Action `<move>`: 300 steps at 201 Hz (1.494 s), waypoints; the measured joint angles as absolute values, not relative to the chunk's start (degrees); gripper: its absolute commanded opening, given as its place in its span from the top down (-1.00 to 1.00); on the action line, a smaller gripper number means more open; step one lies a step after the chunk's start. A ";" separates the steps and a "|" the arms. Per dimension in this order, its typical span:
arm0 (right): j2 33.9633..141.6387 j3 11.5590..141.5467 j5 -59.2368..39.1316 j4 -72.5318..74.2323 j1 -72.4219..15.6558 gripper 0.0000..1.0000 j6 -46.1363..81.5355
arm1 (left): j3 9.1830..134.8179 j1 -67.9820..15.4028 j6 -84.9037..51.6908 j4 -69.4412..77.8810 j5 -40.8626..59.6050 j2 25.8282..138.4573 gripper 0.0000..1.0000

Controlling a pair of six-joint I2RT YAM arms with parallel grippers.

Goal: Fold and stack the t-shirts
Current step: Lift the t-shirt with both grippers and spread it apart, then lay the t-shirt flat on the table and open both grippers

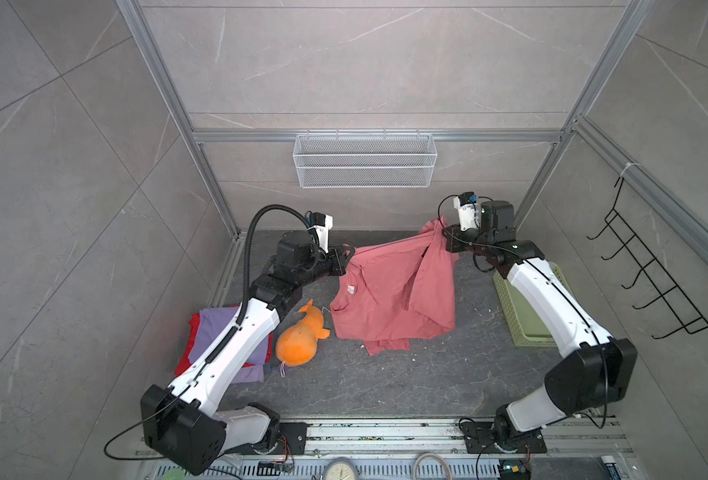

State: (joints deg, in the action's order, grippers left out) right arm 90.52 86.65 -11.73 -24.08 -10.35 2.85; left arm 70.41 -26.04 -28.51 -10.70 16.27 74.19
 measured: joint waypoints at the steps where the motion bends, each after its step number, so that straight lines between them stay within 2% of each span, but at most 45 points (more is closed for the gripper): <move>1: 90.61 86.56 -11.75 -24.12 -10.33 0.95 2.87 | 70.41 -26.04 -28.51 -10.74 16.25 74.30 1.00; 38: 86.87 83.94 -14.09 -26.59 -10.15 0.93 3.38 | 70.67 -26.09 -28.40 -11.44 16.21 72.01 1.00; 88: 66.70 83.96 -18.55 -30.33 -10.17 0.88 3.33 | 71.40 -26.26 -27.18 -10.50 19.57 57.45 1.00; 113: 62.28 87.22 -19.14 -31.81 -10.26 0.89 2.61 | 73.52 -26.41 -25.15 -9.41 19.75 53.52 1.00; 139: 65.28 89.71 -13.06 -31.92 -8.62 0.91 1.87 | 76.86 -25.43 -23.03 -8.56 16.69 55.20 1.00; 175: 80.18 90.00 -8.34 -30.81 -8.47 0.93 1.65 | 82.89 -25.45 -20.60 -5.96 12.29 67.57 1.00; 183: 84.36 89.91 -7.55 -30.39 -8.29 0.82 1.67 | 84.29 -25.36 -20.36 -5.72 11.33 71.33 1.00; 190: 87.88 89.80 -6.83 -30.15 -8.03 0.58 1.61 | 85.36 -25.28 -20.27 -5.39 10.44 75.29 1.00; 197: 90.80 89.80 -6.24 -30.09 -7.77 0.27 1.58 | 86.56 -25.02 -20.29 -5.76 9.78 79.37 0.85; 202: 93.27 89.82 -5.56 -29.95 -7.53 0.16 2.04 | 87.59 -24.88 -20.29 -6.09 8.97 82.35 0.70; 214: 97.71 89.91 -3.84 -29.76 -7.05 0.06 2.04 | 90.61 -24.47 -20.56 -7.68 7.42 89.21 0.11; 229: 102.10 89.89 -1.58 -29.82 -6.61 -0.04 3.29 | 94.89 -23.94 -20.10 -10.74 4.36 97.60 -0.21; 247: 103.48 88.77 -0.32 -29.74 -6.39 -0.16 4.40 | 97.27 -23.57 -19.73 -14.46 1.06 103.20 -0.37; 253: 103.15 88.27 -0.08 -29.74 -6.39 -0.29 4.75 | 97.27 -23.44 -19.42 -15.75 0.21 103.81 -0.51; 260: 102.43 87.57 0.16 -29.61 -6.39 -0.30 5.39 | 97.25 -23.38 -19.29 -17.21 -0.78 104.12 -0.61; 300: 95.09 81.67 -0.91 -28.82 -6.42 -0.27 9.34 | 95.79 -23.27 -19.00 -21.12 -3.51 100.88 -0.59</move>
State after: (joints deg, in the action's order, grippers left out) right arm 95.09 81.67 -0.91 -28.82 -6.42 9.34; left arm 95.79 -23.27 -19.00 -21.12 -3.51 100.88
